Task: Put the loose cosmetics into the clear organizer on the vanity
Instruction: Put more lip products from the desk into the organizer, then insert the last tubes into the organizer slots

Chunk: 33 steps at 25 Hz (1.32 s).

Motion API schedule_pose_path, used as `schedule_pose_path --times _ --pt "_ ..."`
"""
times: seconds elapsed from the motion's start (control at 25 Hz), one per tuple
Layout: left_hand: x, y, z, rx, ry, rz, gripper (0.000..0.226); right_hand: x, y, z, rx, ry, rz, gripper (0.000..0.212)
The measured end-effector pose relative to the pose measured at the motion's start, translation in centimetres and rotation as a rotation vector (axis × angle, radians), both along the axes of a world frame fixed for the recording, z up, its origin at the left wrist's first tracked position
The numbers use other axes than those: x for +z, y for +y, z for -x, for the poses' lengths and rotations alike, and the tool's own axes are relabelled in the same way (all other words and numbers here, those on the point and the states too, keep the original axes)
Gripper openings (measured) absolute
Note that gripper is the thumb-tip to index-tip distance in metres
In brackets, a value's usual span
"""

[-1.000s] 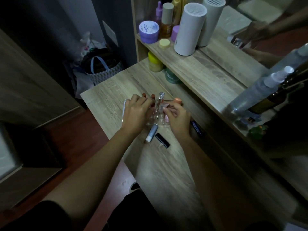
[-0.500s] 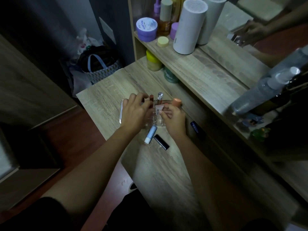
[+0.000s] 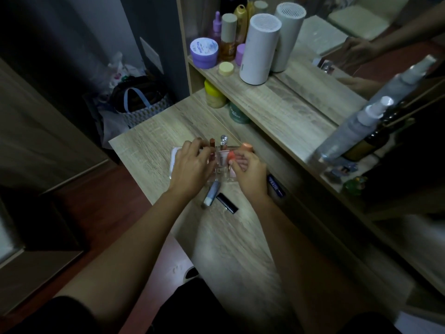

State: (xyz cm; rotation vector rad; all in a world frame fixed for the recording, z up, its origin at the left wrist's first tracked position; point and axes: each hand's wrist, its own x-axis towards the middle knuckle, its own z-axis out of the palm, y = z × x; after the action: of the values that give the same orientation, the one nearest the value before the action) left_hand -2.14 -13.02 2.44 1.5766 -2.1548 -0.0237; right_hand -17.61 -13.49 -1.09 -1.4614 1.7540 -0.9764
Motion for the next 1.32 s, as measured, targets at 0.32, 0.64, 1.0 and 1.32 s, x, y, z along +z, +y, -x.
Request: schedule_pose_path --times 0.32,0.64,1.0,1.32 --pt "-4.4 4.9 0.2 -0.078 0.089 -0.187 0.006 -4.0 5.1 4.1 -0.104 0.538 -0.116 0.042" --pt "-6.5 7.0 -0.7 0.124 0.139 -0.414 0.019 -4.0 6.7 4.4 -0.084 0.610 -0.216 0.038" --pt "-6.9 5.9 0.1 0.307 0.292 -0.581 0.026 -3.0 7.6 1.7 -0.147 0.195 -0.370 0.033" --pt "-4.7 5.9 -1.2 0.385 0.755 -0.605 0.021 -1.4 6.1 -0.9 -0.096 -0.269 -0.234 0.033"
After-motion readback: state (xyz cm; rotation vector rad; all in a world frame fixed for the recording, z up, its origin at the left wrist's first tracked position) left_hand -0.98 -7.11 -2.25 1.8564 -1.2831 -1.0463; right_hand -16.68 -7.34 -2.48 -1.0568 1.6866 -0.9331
